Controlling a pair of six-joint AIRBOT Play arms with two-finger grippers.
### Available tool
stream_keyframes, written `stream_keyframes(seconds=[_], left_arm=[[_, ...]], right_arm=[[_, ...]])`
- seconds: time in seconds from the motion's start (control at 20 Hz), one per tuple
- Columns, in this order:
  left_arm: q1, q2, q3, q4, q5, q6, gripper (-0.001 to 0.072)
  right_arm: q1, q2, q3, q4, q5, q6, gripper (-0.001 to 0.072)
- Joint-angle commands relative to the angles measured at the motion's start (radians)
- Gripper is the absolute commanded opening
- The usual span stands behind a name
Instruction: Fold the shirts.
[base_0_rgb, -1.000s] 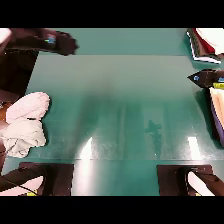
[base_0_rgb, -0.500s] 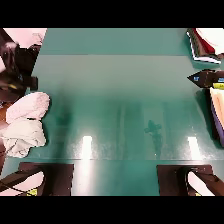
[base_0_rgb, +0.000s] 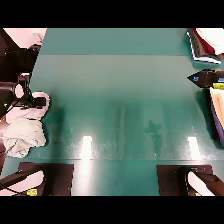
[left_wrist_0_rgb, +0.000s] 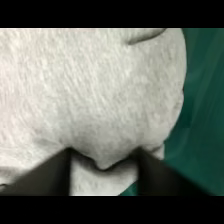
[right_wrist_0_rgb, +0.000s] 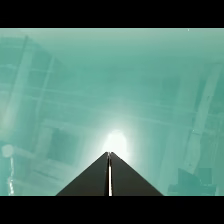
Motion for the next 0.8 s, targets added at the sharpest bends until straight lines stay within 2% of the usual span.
stream_keyframes(seconds=[0.0, 0.1, 0.2, 0.3, 0.45, 0.6, 0.75], left_arm=[[0.003, -0.003, -0.004, -0.001, 0.033, 0.006, 0.0031], [0.002, -0.003, 0.064, -0.007, -0.041, 0.019, 0.0022], [-0.024, 0.024, 0.176, -0.011, -0.104, 0.083, 0.0022], [-0.089, 0.088, 0.320, -0.010, -0.134, 0.143, 0.0022], [-0.235, 0.191, 0.551, -0.034, -0.206, 0.185, 0.0022], [-0.376, 0.217, 0.780, -0.225, -0.362, 0.313, 0.0022], [-0.529, 0.217, 0.904, -0.345, -0.412, 0.346, 0.0022]], right_arm=[[0.000, 0.000, 0.000, 0.003, 0.000, 0.002, 0.0012], [0.000, 0.000, 0.000, 0.003, -0.002, 0.002, 0.0012], [0.000, 0.000, 0.015, 0.002, -0.005, 0.002, 0.0012], [0.000, 0.000, 0.065, 0.002, -0.028, 0.002, 0.0012], [0.000, 0.000, 0.154, 0.001, -0.092, 0.002, 0.0012], [0.000, 0.000, 0.219, 0.000, -0.146, 0.002, 0.0012], [0.000, 0.000, 0.249, 0.000, -0.166, 0.002, 0.0012]])
